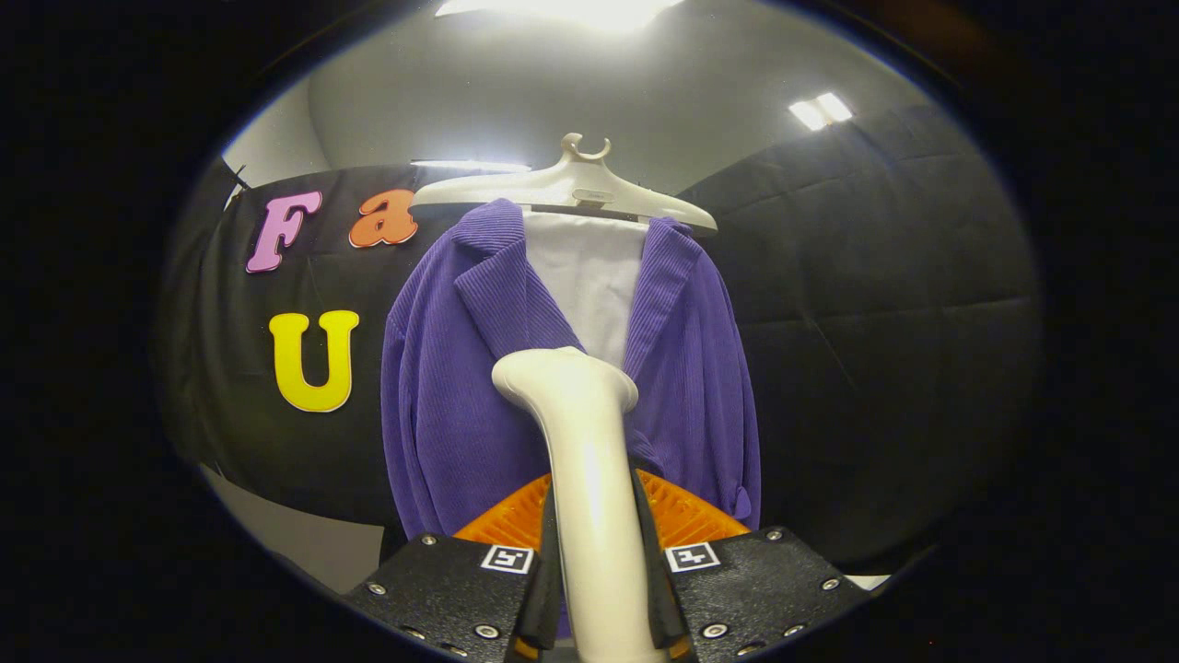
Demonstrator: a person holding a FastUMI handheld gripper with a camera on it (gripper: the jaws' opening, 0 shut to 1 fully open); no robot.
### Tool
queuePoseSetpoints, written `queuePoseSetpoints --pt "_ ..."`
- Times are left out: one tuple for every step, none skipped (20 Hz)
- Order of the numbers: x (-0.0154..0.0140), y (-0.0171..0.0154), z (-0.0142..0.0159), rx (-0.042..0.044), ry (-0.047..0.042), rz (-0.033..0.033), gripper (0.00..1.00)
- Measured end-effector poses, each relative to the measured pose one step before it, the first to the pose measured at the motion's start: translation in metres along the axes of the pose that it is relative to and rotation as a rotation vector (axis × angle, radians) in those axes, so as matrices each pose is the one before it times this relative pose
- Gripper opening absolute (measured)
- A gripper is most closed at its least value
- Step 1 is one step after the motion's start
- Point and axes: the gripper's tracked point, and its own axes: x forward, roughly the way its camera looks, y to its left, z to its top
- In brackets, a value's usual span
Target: Iron the clothes twice with a garment steamer, once on the left side and once on the right side.
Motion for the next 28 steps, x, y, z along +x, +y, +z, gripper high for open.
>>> queuePoseSetpoints --pt "-0.00207 -0.00062 -0.00303 -0.00029 -0.00180 0.00160 0.38" --pt "-0.00035 -0.00092 -0.00210 -0.00258 -0.00155 0.00073 0.37" --pt "-0.00055 -0.00004 -0.00277 -0.00308 -0.00022 0.00065 0.37" --pt "-0.00099 -0.00043 -0.00449 -0.00381 -0.00009 0.00276 0.37" --pt "-0.00080 0.00093 -0.00463 -0.00529 -0.00082 0.00684 0.38" --pt "-0.00192 0.00088 -0.00591 -0.01030 -0.00541 0.01246 0.37" --pt "-0.00036 0.00002 -0.00766 -0.01341 0.00067 0.00381 0.37" --pt "-0.00027 -0.00279 -0.00883 -0.01022 0.00613 -0.00362 0.37" --pt "-0.00116 -0.00149 -0.00837 -0.00775 0.00802 -0.00414 0.37" --pt "-0.00125 -0.00204 -0.00761 -0.00196 0.00809 -0.00271 0.37" --pt "-0.00135 -0.00157 -0.00751 0.00214 0.00839 -0.00034 0.37" --pt "-0.00081 -0.00065 -0.00869 0.00310 0.01136 -0.00085 0.37" --pt "-0.00006 0.00044 -0.00930 -0.00215 0.01740 0.00097 0.37" --pt "-0.00052 0.00144 -0.01404 -0.00927 0.03210 0.00076 0.37" --pt "-0.00109 0.00031 -0.00646 -0.00379 0.00235 -0.00136 0.38" --pt "-0.00081 -0.00098 -0.00890 0.00563 0.01079 -0.00074 0.38" --pt "-0.00098 0.00162 -0.00818 0.00300 0.01799 0.00369 0.38" --pt "-0.00139 0.00152 -0.00858 -0.00462 0.00933 0.00026 0.37" --pt "-0.00048 -0.00037 -0.00630 -0.00137 0.00340 -0.00320 0.38" --pt "0.00047 -0.00055 -0.00710 0.00284 0.00714 -0.00206 0.38" --pt "-0.00055 0.00113 -0.00736 0.00441 0.01007 -0.00035 0.38" --pt "-0.00018 0.00039 -0.00656 0.00383 0.00839 -0.00047 0.38" --pt "0.00135 0.00095 -0.00426 0.00628 0.01206 0.00067 0.38" --pt "-0.00023 0.00070 -0.00647 -0.00307 0.01660 0.00133 0.38" --pt "-0.00415 0.00078 -0.00930 -0.00825 0.00983 -0.00035 0.38" --pt "-0.00314 0.00106 -0.00677 -0.00549 0.00945 0.00028 0.38" --pt "0.00006 0.00112 -0.00475 0.00246 0.00768 0.00268 0.38" --pt "-0.00081 0.00075 -0.00634 0.00178 0.01321 0.00248 0.38"
